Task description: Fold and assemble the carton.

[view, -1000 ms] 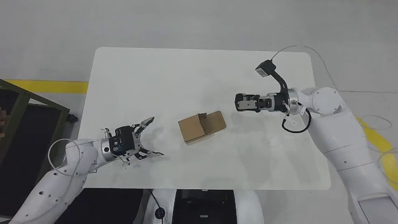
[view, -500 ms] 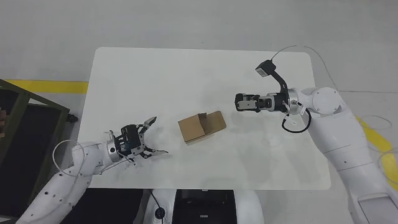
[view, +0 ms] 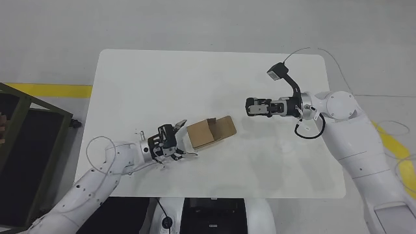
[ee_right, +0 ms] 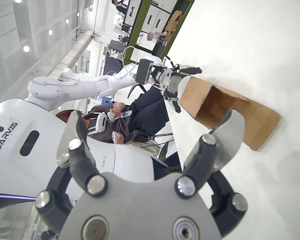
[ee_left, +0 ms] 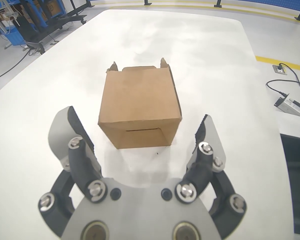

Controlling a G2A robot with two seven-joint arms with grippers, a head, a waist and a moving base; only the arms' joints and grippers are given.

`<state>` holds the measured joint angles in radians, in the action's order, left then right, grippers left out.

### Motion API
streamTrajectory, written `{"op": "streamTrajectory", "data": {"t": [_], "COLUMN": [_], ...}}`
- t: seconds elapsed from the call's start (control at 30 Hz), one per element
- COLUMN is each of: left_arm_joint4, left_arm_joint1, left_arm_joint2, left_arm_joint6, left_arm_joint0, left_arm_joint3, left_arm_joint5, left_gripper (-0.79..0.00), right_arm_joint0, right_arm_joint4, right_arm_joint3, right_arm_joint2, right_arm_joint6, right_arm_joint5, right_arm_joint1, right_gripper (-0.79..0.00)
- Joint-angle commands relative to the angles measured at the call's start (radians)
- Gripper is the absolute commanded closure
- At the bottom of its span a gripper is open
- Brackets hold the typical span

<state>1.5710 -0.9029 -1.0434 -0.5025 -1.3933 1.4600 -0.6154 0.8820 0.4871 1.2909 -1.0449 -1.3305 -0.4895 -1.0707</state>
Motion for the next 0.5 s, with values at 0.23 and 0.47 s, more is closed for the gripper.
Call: {"op": "streamTrajectory", "data": {"t": [0.23,0.47], "left_arm_joint4": [0.024,0.065], "left_arm_joint1": [-0.01,-0.002], "left_arm_joint2": [-0.002,-0.019], "left_arm_joint6": [-0.018,-0.076], "left_arm_joint0": [0.08,0.095], "left_arm_joint3": [-0.087,-0.102], "left_arm_joint5": [-0.001,-0.063], "left_gripper": [-0.785,-0.785], "right_arm_joint0": [0.0,0.0], "right_arm_joint4": [0.0,0.0], "right_arm_joint3": [0.0,0.0], "right_arm_joint2": [0.0,0.0], "right_arm_joint6": [0.0,0.0], "right_arm_joint5": [0.0,0.0], "right_arm_joint1": [0.0,0.0], "right_gripper": [-0.785,-0.785]}}
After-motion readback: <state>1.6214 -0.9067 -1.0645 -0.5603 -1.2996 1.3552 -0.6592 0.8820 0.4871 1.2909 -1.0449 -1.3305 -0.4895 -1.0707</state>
